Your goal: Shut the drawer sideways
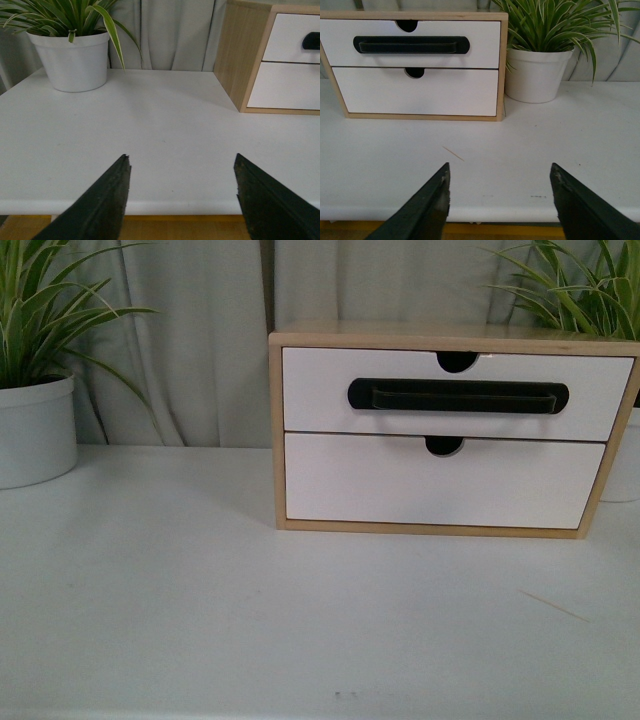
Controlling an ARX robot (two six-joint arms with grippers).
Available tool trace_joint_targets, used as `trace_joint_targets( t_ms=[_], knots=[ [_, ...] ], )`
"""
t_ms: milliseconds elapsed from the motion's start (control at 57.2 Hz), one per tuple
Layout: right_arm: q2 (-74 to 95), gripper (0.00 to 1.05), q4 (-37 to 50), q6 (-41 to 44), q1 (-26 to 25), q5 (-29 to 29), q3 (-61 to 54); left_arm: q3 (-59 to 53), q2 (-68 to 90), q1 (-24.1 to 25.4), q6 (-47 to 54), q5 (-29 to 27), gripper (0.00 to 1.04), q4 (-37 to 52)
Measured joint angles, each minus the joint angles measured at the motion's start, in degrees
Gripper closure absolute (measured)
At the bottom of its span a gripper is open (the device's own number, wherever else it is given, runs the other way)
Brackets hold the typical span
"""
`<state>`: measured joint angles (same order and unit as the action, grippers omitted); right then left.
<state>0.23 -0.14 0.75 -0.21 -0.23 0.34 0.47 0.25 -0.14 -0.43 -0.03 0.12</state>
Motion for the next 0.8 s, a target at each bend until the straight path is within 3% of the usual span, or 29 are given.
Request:
trace_joint_targets(
  t_ms=[192, 245, 805],
  knots=[
    [0.0, 0.14, 0.0, 0.0, 0.0, 0.0, 0.0, 0.0, 0.0, 0.0, 0.0, 0.0, 0.07, 0.0],
    [0.0, 0.07, 0.0, 0.0, 0.0, 0.0, 0.0, 0.0, 0.0, 0.0, 0.1, 0.0, 0.05, 0.0],
    [0.0, 0.09, 0.0, -0.1, 0.0, 0.0, 0.0, 0.0, 0.0, 0.0, 0.1, 0.0, 0.06, 0.0]
  ],
)
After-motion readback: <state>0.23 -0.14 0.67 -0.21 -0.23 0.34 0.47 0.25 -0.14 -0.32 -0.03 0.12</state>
